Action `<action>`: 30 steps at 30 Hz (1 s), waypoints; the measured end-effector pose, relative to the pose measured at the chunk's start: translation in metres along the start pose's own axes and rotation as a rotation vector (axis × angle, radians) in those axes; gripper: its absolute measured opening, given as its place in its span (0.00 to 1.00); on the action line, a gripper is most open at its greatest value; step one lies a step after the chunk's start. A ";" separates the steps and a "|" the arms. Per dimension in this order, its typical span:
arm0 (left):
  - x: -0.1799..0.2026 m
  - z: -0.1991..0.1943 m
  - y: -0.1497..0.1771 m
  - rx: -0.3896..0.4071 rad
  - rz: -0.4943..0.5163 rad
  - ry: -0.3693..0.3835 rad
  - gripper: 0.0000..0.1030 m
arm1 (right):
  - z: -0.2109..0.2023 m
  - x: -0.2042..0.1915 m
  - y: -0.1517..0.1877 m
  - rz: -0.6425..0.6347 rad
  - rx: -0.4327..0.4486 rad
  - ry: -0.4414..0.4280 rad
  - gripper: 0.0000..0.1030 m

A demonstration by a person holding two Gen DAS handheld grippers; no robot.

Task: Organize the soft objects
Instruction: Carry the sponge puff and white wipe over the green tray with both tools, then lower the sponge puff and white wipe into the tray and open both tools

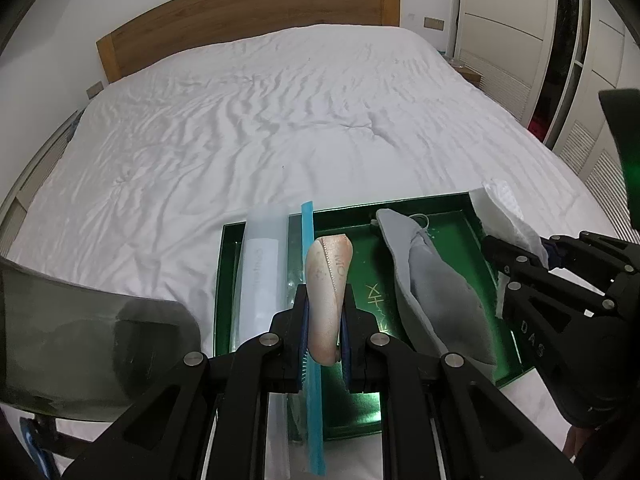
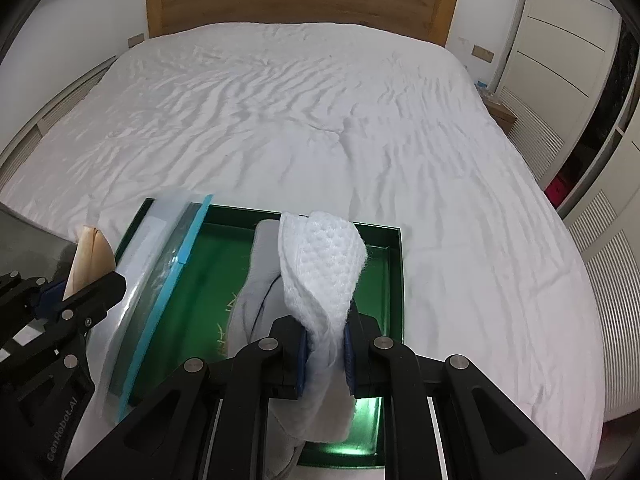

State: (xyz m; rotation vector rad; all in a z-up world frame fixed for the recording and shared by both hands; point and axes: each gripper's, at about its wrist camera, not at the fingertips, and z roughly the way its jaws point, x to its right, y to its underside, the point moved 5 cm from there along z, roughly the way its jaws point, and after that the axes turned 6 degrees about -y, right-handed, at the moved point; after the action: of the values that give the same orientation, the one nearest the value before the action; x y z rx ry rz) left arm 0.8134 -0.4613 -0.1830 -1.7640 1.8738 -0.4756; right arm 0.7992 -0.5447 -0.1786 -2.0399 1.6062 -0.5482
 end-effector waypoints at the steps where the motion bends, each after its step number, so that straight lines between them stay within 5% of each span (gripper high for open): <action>1: 0.001 0.002 0.001 -0.004 0.000 -0.003 0.10 | 0.004 0.001 0.000 0.001 -0.005 -0.001 0.13; 18: 0.006 0.036 0.009 -0.064 -0.012 -0.028 0.10 | 0.052 0.008 0.007 0.013 -0.082 0.008 0.14; 30: 0.005 0.074 0.013 -0.180 -0.022 -0.025 0.17 | 0.074 0.016 0.007 0.033 -0.120 -0.003 0.19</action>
State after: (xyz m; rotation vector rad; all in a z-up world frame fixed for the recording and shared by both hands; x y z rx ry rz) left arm 0.8464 -0.4577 -0.2505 -1.8984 1.9339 -0.2990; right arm 0.8407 -0.5519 -0.2416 -2.0944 1.7057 -0.4468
